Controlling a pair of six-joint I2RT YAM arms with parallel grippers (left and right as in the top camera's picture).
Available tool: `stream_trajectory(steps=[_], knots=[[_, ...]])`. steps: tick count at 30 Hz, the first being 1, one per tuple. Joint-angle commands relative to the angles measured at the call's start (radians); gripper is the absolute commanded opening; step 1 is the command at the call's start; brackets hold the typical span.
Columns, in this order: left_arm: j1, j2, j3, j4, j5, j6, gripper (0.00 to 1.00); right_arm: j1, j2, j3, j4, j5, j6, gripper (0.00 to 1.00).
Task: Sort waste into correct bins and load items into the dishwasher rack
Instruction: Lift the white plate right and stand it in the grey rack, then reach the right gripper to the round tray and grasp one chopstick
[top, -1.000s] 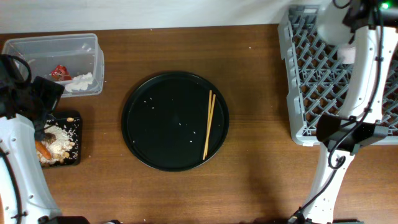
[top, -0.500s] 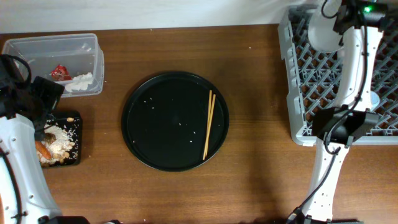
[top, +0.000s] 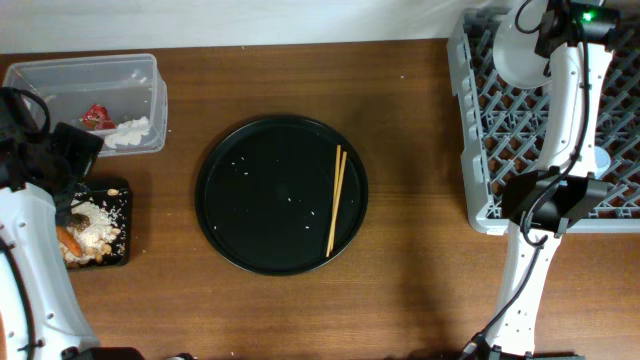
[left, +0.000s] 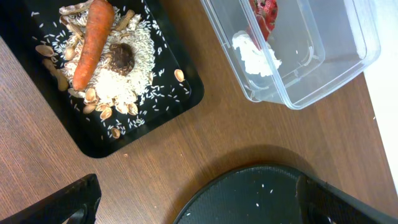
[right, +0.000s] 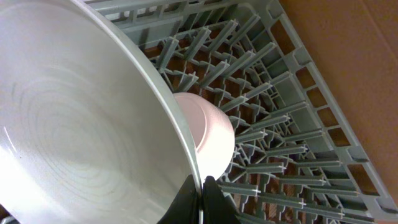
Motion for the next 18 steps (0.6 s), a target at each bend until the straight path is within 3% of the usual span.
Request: stream_trajectory(steps=[1, 9, 18], knots=[[0.002, 0.002, -0.003, -0.001, -0.014, -0.009, 0.99, -0.003, -0.007, -0.004, 0.005, 0.029, 0.003, 0.04], [0.002, 0.001, -0.003, -0.001, -0.014, -0.009, 0.99, 0.000, -0.008, -0.004, 0.005, 0.128, 0.008, 0.04], [0.002, 0.002, -0.003, -0.001, -0.014, -0.009, 0.99, 0.053, -0.008, -0.004, -0.009, 0.060, 0.008, 0.07]])
